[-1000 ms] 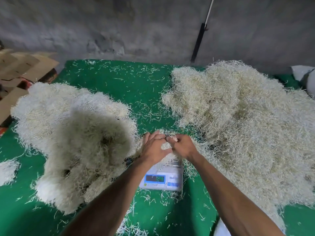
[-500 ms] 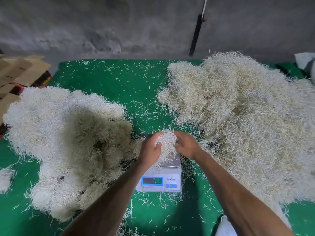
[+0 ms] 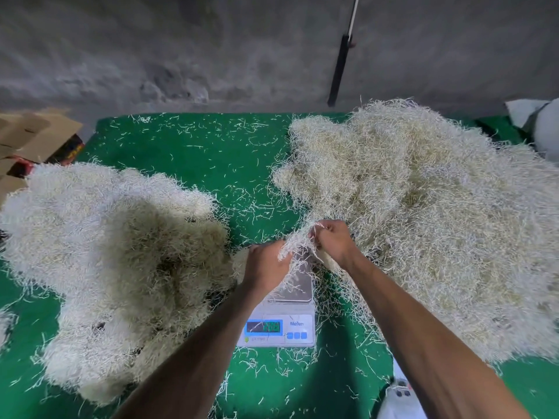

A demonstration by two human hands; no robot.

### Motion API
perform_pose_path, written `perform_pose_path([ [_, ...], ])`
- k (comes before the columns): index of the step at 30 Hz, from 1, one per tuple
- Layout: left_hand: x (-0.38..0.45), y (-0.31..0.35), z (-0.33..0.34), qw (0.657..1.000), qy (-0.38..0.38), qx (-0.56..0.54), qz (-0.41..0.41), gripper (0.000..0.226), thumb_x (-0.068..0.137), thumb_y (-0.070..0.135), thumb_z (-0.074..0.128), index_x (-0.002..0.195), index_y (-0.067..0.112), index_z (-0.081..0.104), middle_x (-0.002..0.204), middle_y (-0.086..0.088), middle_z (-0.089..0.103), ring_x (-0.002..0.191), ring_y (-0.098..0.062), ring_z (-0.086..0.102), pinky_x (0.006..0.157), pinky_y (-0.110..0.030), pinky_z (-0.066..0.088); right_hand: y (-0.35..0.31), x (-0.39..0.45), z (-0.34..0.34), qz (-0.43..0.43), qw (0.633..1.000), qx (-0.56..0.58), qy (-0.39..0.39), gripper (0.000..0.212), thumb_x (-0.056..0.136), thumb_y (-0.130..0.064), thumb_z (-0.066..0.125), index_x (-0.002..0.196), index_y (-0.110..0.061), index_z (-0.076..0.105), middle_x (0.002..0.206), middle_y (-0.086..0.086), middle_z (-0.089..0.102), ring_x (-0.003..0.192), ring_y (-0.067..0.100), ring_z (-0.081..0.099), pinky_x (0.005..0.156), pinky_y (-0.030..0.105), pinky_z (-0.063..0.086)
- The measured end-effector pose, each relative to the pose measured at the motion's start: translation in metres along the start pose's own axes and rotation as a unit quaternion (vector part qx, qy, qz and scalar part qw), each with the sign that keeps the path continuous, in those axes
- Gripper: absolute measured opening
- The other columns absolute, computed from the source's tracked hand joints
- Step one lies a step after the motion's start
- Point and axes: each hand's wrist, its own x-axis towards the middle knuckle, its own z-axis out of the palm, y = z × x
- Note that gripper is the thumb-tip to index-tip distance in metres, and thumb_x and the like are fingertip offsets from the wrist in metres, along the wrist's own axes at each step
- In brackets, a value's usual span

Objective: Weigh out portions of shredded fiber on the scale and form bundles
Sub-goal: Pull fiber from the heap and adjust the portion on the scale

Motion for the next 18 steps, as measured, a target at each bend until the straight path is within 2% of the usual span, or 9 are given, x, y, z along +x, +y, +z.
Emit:
perform_pose_path([
  [1, 0.002, 0.005, 0.0, 1.0, 0.007, -0.008, 0.0, 0.049, 0.097, 0.035, 0.065, 0.135, 0.004, 0.061, 0.105, -0.012, 0.075, 0.08, -0.027, 0.071, 0.1, -0.041, 0.05, -0.002, 0.002, 0.003, 0.023, 0.999, 0.039, 0.027, 0.012, 0.102, -0.001, 0.051, 0.098, 0.003, 0.06, 0.075, 0.012, 0.056, 0.049, 0.012, 0.052, 0.044, 0.024, 0.043],
  [3, 0.001, 0.011, 0.001, 0.999, 0.02, -0.033, 0.009, 0.042, 0.096, 0.034, 0.067, 0.12, -0.001, 0.068, 0.094, -0.015, 0.075, 0.073, -0.03, 0.07, 0.089, -0.041, 0.055, -0.006, 0.008, 0.003, 0.075, 0.986, 0.106, 0.101, 0.016, 0.103, -0.003, 0.047, 0.093, 0.002, 0.058, 0.072, 0.009, 0.053, 0.038, 0.008, 0.046, 0.039, 0.019, 0.04],
  [6, -0.012, 0.005, 0.002, 1.0, 0.015, -0.008, 0.012, 0.023, 0.092, 0.025, 0.071, 0.092, 0.003, 0.07, 0.08, -0.009, 0.069, 0.064, -0.019, 0.06, 0.061, -0.026, 0.048, -0.013, 0.023, -0.025, 0.14, 0.955, 0.208, 0.158, 0.019, 0.108, -0.009, 0.041, 0.106, 0.0, 0.058, 0.087, 0.011, 0.059, 0.055, 0.011, 0.056, 0.049, 0.019, 0.044],
  [9, -0.016, -0.012, -0.005, 0.998, 0.017, -0.004, -0.058, 0.015, 0.093, 0.021, 0.063, 0.082, 0.011, 0.059, 0.076, -0.012, 0.067, 0.071, -0.035, 0.066, 0.053, -0.033, 0.048, -0.021, 0.035, -0.063, 0.147, 0.931, 0.271, 0.197, 0.019, 0.108, -0.006, 0.043, 0.116, 0.006, 0.055, 0.097, 0.015, 0.064, 0.063, 0.01, 0.071, 0.051, 0.022, 0.053],
  [12, -0.014, -0.02, -0.008, 0.991, 0.019, -0.056, -0.119, 0.014, 0.097, 0.025, 0.056, 0.094, 0.012, 0.053, 0.068, -0.007, 0.065, 0.058, -0.027, 0.063, 0.05, -0.033, 0.051, -0.02, 0.038, -0.079, 0.069, 0.965, 0.067, 0.242, 0.034, 0.107, -0.015, 0.05, 0.134, 0.005, 0.056, 0.088, 0.009, 0.068, 0.053, 0.007, 0.063, 0.05, 0.02, 0.053],
  [14, -0.011, -0.019, -0.008, 0.989, 0.028, -0.08, -0.12, 0.023, 0.095, 0.034, 0.062, 0.103, 0.013, 0.058, 0.076, 0.002, 0.065, 0.061, -0.015, 0.06, 0.056, -0.025, 0.046, -0.016, 0.034, -0.078, -0.008, 0.97, -0.12, 0.211, 0.039, 0.108, -0.024, 0.049, 0.137, 0.001, 0.056, 0.097, 0.009, 0.068, 0.069, 0.012, 0.067, 0.067, 0.031, 0.062],
  [15, -0.009, -0.016, -0.008, 0.99, 0.023, -0.088, -0.111, 0.031, 0.093, 0.04, 0.066, 0.109, 0.015, 0.058, 0.079, 0.007, 0.064, 0.063, -0.01, 0.059, 0.057, -0.023, 0.044, -0.016, 0.03, -0.076, -0.036, 0.952, -0.245, 0.181, 0.04, 0.107, -0.031, 0.05, 0.131, -0.001, 0.06, 0.102, 0.009, 0.068, 0.079, 0.019, 0.069, 0.077, 0.041, 0.064],
  [16, -0.007, -0.012, -0.008, 0.991, 0.017, -0.093, -0.092, 0.04, 0.09, 0.046, 0.07, 0.114, 0.018, 0.057, 0.082, 0.011, 0.062, 0.066, -0.007, 0.057, 0.057, -0.022, 0.044, -0.015, 0.027, -0.075, -0.05, 0.908, -0.383, 0.162, 0.042, 0.105, -0.039, 0.049, 0.123, -0.003, 0.063, 0.109, 0.011, 0.066, 0.088, 0.026, 0.069, 0.082, 0.048, 0.063],
  [18, -0.004, -0.006, -0.009, 0.996, 0.017, -0.076, -0.034, 0.053, 0.081, 0.051, 0.079, 0.117, 0.018, 0.056, 0.093, 0.012, 0.058, 0.079, -0.006, 0.056, 0.065, -0.02, 0.05, -0.015, 0.023, -0.072, -0.069, 0.795, -0.576, 0.178, 0.049, 0.102, -0.053, 0.04, 0.107, -0.011, 0.066, 0.122, 0.012, 0.059, 0.104, 0.028, 0.062, 0.095, 0.05, 0.057],
])
